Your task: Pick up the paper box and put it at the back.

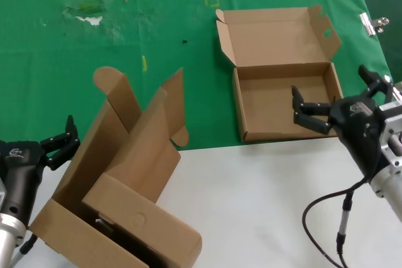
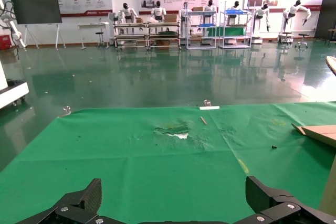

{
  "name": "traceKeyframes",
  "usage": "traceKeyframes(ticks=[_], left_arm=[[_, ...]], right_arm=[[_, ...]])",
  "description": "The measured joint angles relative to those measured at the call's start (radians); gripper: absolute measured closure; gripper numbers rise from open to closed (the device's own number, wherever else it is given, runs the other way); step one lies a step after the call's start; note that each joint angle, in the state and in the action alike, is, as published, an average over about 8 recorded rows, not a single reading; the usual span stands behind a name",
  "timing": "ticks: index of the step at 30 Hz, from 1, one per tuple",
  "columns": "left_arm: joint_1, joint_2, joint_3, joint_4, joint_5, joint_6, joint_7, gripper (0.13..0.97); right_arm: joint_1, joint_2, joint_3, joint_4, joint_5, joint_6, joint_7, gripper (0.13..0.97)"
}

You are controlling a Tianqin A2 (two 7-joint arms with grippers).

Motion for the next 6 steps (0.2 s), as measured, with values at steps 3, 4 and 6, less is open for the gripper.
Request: traceKeyframes(ticks=[3, 4, 6], left_arm=[[0.0, 0.0, 0.0, 0.0, 0.0, 0.0, 0.0, 0.138], [0.0, 0.0, 0.0, 0.0, 0.0, 0.0, 0.0, 0.135], [0.0, 0.0, 0.0, 0.0, 0.0, 0.0, 0.0, 0.132]], right_arm=[[-0.016, -0.022, 0.003, -0.005, 0.027, 0.034, -0.011, 0.129], [-0.019, -0.026, 0.003, -0.005, 0.032, 0.039, -0.013, 0.129], [-0.024, -0.034, 0.004, -0.007, 0.041, 0.051, -0.017, 0.129]])
